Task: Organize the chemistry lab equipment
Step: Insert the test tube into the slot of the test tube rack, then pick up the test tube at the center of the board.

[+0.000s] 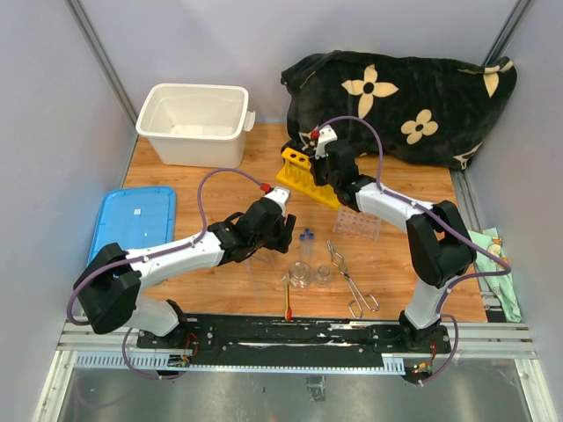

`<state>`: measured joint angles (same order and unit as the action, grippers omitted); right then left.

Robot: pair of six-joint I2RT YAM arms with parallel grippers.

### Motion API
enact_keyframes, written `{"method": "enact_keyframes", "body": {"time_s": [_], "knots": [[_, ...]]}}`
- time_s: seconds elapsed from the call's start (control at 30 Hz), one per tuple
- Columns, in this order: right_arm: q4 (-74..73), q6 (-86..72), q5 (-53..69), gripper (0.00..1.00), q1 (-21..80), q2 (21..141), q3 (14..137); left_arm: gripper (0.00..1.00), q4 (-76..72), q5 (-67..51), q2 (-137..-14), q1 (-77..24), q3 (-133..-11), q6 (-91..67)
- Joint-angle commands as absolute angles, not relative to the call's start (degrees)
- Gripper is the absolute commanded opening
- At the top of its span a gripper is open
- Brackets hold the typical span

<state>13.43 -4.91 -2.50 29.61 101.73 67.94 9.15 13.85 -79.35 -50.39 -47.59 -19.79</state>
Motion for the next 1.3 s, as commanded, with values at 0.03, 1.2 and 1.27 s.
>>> {"method": "enact_keyframes", "body": {"time_s": [0.03,1.2,1.27], "knots": [[13.93,-5.76,-1.8,0.21,30.1,101.77,67.36,0.73,8.3,13.56,-80.23,-50.8,-49.09,-19.42],[-5.96,-8.35,-4.05,0.36,30.21,56.53,52.87,0.59,7.73,16.1,-94.67,-45.02,-56.62,-13.48],[-5.9,-8.35,-4.04,0.36,30.16,56.33,52.58,0.59,7.5,15.85,-95.12,-45.01,-56.92,-13.36]]}}
